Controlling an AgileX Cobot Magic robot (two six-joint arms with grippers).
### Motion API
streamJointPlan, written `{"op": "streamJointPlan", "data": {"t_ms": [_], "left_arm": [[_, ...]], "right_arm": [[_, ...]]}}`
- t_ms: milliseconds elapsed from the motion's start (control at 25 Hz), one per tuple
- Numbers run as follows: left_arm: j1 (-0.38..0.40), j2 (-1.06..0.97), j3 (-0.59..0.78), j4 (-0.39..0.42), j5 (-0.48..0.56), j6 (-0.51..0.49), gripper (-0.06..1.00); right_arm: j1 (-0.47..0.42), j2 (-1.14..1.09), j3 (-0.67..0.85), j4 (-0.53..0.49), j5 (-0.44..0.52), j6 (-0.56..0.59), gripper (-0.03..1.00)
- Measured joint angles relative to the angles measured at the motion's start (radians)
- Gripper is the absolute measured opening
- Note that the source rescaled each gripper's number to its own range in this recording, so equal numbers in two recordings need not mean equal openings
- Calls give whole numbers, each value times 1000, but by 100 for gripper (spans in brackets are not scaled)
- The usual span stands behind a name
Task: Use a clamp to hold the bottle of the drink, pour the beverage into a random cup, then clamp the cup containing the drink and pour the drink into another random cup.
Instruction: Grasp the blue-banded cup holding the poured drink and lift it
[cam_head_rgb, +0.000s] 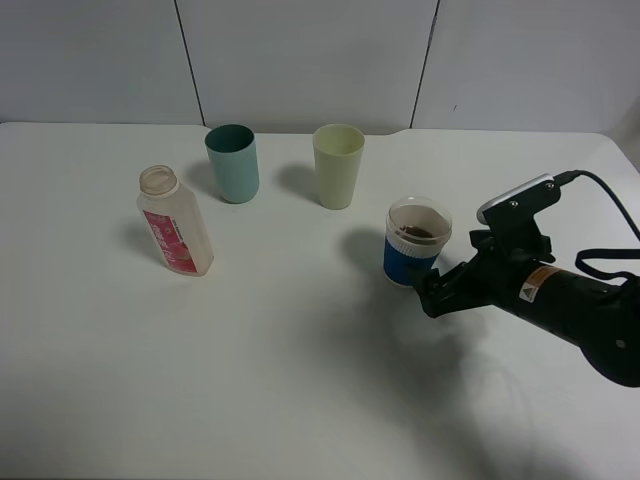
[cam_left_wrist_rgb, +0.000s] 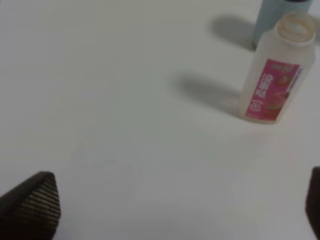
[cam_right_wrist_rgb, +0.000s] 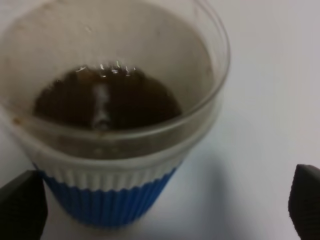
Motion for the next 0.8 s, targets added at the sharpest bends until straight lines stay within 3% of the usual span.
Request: {"op": "streamJointPlan", "data": {"t_ms": [320,800], "left_arm": [[0,0,0,0,0,0,100],[0,0,0,0,0,0,100]], "right_arm": [[0,87,0,-38,-201,-3,87],[0,162,-1,-69,-256,-3,83]]}}
